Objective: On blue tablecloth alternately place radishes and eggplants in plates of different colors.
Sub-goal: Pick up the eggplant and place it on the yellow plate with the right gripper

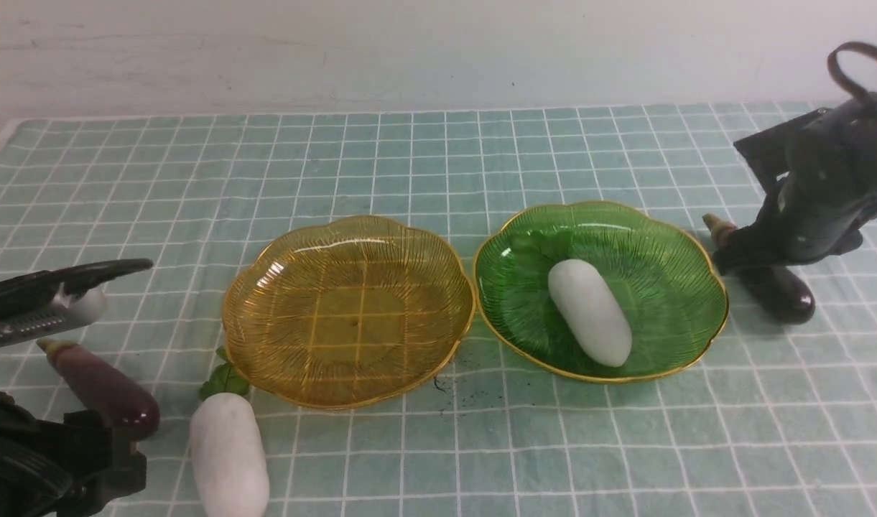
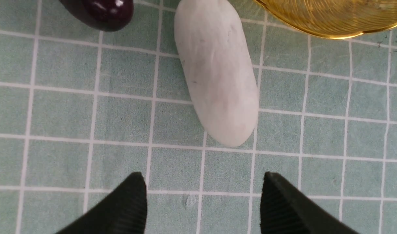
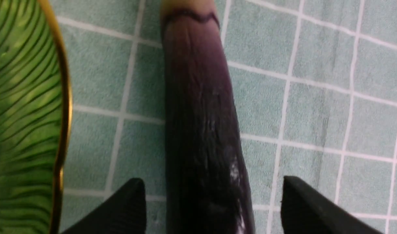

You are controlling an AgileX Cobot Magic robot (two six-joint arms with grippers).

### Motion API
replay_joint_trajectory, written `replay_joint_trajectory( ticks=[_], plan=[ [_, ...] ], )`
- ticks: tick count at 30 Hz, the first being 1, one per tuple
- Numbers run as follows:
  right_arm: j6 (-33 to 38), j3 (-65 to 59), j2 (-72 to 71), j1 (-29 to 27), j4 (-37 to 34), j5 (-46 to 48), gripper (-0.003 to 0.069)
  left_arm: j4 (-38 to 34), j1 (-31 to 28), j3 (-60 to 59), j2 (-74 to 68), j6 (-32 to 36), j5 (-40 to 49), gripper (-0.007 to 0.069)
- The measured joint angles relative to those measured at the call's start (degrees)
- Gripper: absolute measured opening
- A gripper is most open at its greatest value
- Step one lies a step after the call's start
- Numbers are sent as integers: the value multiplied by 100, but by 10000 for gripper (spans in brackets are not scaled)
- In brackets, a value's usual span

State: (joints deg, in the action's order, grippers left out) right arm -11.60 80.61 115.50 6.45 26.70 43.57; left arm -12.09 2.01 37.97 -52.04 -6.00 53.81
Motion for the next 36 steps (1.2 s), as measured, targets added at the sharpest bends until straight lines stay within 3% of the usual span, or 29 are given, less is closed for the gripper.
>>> replay_joint_trajectory(
  ticks=[2,6,10,11,13,19,24,25,31,36],
  plan=[
    [-146,0,151,0,98,-18,591,0,0,0,0,0,0,426],
    [-170,10,348,0,122,64,593,0,0,0,0,0,2,426],
    [-146,47,386,0,129,105,518,0,0,0,0,0,8,426],
    [-131,50,393,0,140,154,434,0,0,0,0,0,13,426],
    [-83,50,386,0,216,311,363,0,0,0,0,0,19,426],
    [114,327,97,0,290,1113,363,0,0,0,0,0,37,426],
    [120,1438,-439,155,-767,1936,363,0,0,0,0,0,38,426],
    [131,1639,-507,273,-1285,2111,363,0,0,0,0,0,38,426],
    [754,1843,-289,1708,-3735,1749,363,0,0,0,0,0,-20,426],
    [1503,1843,322,2793,-3817,636,363,-18,0,0,0,0,-20,426]
  ],
)
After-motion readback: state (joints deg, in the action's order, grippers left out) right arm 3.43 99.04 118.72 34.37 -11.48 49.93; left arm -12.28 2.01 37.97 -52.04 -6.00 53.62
